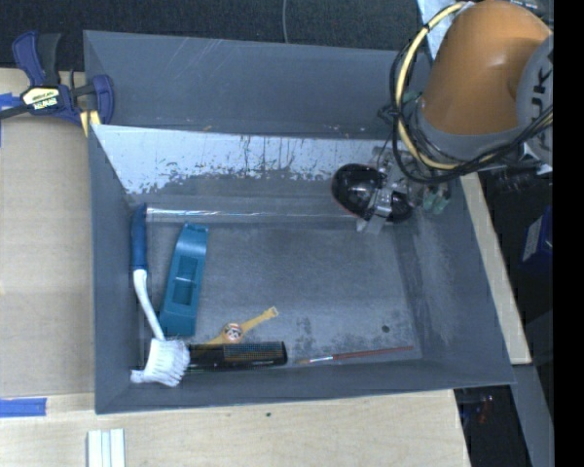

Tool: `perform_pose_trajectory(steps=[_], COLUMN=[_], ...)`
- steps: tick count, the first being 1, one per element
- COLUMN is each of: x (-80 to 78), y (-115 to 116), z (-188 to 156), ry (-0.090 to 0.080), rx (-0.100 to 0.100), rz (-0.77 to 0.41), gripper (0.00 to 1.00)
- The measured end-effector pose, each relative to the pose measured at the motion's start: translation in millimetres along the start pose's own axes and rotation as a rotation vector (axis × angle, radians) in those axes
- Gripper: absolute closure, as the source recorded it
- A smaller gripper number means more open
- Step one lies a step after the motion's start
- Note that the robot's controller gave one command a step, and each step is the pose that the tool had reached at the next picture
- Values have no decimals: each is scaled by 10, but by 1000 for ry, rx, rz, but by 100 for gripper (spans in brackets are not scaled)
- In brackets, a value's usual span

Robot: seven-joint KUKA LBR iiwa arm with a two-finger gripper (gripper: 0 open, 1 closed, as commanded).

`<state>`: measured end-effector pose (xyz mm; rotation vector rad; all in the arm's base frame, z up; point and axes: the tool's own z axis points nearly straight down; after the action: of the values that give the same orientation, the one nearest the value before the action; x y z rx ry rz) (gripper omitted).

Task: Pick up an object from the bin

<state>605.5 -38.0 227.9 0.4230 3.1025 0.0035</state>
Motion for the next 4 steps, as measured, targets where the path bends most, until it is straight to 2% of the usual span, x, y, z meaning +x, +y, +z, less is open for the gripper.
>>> perform_pose_trajectory(steps=[1, 2, 3, 4], x=[21, 66, 44, 105], y=[97, 287, 282, 279], z=[575, 1187, 1151, 1462], ry=[-6, -7, -13, -16], rx=[-1, -2, -2, -4], rz=[68, 73, 73, 183], gripper=[100, 0, 0, 0])
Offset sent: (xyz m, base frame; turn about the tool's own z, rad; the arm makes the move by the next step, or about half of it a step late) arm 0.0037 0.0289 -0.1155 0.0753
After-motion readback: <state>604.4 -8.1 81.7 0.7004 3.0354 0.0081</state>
